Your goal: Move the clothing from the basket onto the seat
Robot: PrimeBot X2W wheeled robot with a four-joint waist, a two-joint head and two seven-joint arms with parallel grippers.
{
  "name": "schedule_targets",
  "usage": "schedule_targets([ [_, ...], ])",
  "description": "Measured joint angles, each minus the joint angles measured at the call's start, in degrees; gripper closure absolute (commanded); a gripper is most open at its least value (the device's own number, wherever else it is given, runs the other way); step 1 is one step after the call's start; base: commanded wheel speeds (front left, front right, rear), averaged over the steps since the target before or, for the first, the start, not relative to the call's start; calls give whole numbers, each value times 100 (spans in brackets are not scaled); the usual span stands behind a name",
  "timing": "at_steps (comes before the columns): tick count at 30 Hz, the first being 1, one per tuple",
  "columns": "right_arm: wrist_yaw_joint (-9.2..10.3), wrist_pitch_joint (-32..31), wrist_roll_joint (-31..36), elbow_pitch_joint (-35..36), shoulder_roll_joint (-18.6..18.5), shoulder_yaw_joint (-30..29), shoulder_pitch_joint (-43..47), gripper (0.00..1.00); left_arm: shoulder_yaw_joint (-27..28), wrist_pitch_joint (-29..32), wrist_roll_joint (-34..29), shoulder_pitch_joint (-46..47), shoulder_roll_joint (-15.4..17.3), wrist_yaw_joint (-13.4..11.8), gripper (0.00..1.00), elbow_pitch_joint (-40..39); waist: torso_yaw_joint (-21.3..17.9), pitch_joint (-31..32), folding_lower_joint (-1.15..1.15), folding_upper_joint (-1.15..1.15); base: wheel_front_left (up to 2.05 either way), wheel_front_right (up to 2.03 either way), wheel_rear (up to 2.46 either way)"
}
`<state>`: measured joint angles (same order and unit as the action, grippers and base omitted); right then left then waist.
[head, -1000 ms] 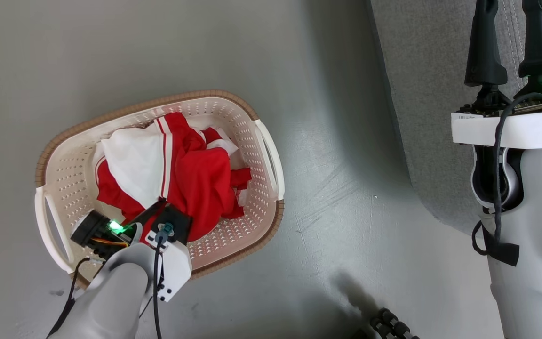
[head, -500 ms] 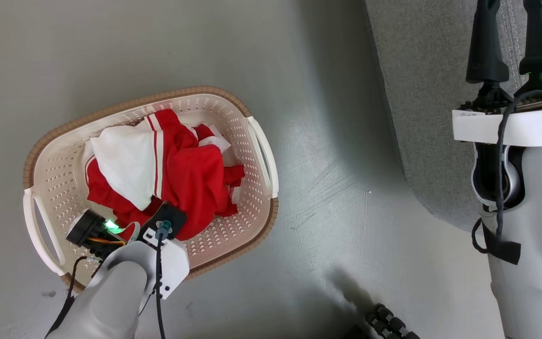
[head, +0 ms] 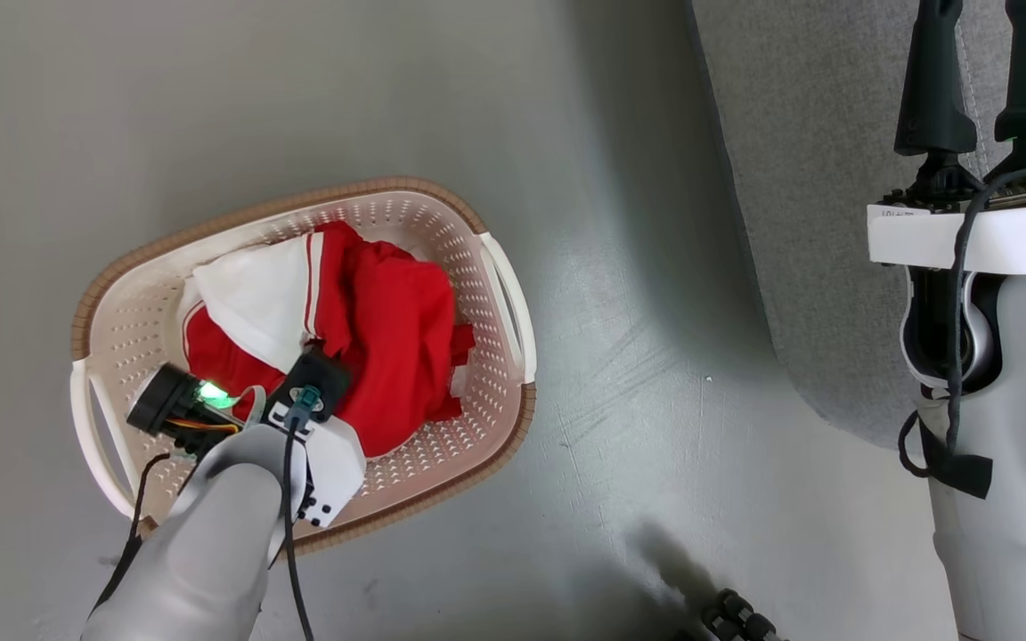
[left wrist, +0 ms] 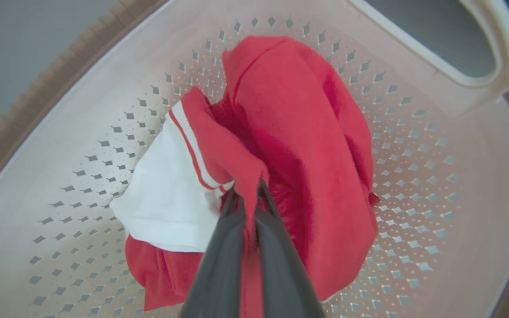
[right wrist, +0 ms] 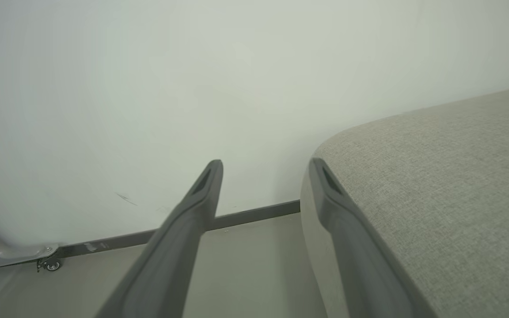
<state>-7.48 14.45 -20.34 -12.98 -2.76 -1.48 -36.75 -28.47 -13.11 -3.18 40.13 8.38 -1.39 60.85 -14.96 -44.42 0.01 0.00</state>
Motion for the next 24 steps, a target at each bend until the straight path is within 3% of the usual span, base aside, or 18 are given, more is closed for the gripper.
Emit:
schedule_targets([
  [14, 0, 0, 81, -79, -1, -105, 41, 0, 342, -103, 375, -227, 12, -114, 100, -617, 208, 380, 0, 0, 0, 0, 0],
  [24, 0, 0, 257, -140, -3, -187, 175, 0, 582, -103, 619, -445, 46, -260, 100, -1965, 394, 694, 0, 0, 0, 0, 0],
])
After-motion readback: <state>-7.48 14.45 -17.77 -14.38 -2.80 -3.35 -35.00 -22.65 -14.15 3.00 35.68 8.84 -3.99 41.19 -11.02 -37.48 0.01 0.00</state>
